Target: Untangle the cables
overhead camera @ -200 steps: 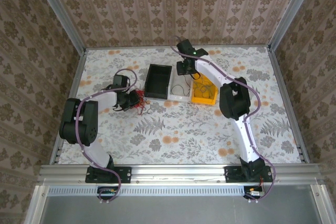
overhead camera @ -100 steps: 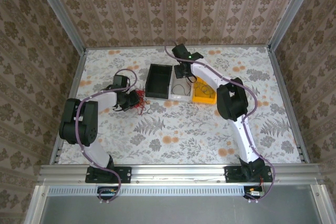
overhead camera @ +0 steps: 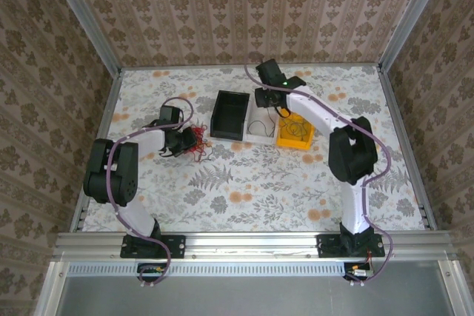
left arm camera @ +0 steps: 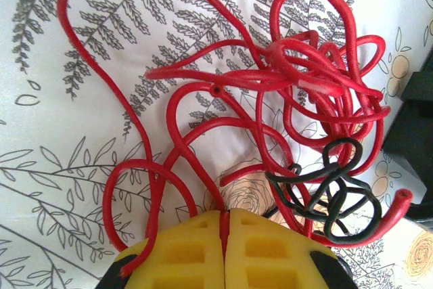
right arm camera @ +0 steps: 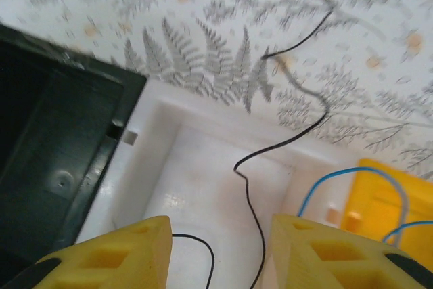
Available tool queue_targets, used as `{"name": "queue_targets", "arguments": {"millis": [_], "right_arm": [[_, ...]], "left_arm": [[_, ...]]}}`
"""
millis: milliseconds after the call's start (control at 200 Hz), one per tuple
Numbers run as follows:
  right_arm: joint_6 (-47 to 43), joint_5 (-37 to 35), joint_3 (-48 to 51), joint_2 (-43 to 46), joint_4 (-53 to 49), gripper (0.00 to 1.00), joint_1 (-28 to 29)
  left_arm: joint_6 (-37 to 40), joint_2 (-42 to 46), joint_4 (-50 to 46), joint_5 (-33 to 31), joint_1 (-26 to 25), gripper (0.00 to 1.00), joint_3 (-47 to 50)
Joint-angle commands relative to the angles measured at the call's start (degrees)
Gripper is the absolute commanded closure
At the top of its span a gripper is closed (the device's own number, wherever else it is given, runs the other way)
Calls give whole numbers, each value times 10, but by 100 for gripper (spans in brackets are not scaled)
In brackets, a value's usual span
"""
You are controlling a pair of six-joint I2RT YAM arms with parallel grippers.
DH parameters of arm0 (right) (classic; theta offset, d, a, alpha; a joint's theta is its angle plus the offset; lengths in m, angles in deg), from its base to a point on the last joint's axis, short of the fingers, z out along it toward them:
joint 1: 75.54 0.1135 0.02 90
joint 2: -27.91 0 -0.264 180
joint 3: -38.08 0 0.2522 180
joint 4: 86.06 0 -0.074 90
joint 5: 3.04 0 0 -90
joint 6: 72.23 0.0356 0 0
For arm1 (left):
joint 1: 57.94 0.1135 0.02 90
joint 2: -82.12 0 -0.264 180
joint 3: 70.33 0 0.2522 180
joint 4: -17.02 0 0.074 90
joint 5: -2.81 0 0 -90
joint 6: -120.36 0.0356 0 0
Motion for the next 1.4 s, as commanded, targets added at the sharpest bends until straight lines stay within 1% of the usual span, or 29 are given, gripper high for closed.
{"name": "queue_targets", "arguments": {"millis": [0,140,285,375,500,545,585,645,685,700,805,970,1165,1295,1395], "right_arm": [[11,9,44,26,-8,56,-38],[15,48,62,18,-21,55,-65],[29,58,76,1,-12,55,-82],[30,62,69,-18,-13,57,-88],[29,74,53,-43,-17,62,-89],[30,74,50,-49,-18,65,-89],[32,70,49,-53,-21,70,-89],[34,62,54,-51,-21,83,-90],[36,53,62,-44,-18,88,-91],[37,48,67,-39,-14,91,-90],[35,40,101,-1,7,99,-93],[37,27,140,51,8,100,-99],[38,-20,179,92,-14,100,-104],[44,-41,187,94,-28,99,-109],[44,-54,174,76,-44,100,-109]], "left_arm": [[15,-3,-35,-6,-7,100,19],[15,-8,-36,-2,-8,100,16],[15,-9,-38,-4,-8,100,14],[14,-6,-39,-6,-9,100,14],[13,-7,-40,-7,-9,100,14],[12,-7,-41,-7,-9,100,13],[12,-7,-42,-8,-9,100,13],[12,-6,-41,-9,-9,100,14],[11,-6,-42,-10,-9,100,14],[11,-5,-43,-11,-9,100,14],[11,-5,-43,-11,-9,100,14],[11,-10,-45,-9,-9,100,10],[12,-11,-48,-11,-12,100,8],[13,-13,-48,-10,-14,100,4],[14,-16,-50,-9,-15,100,2]]}}
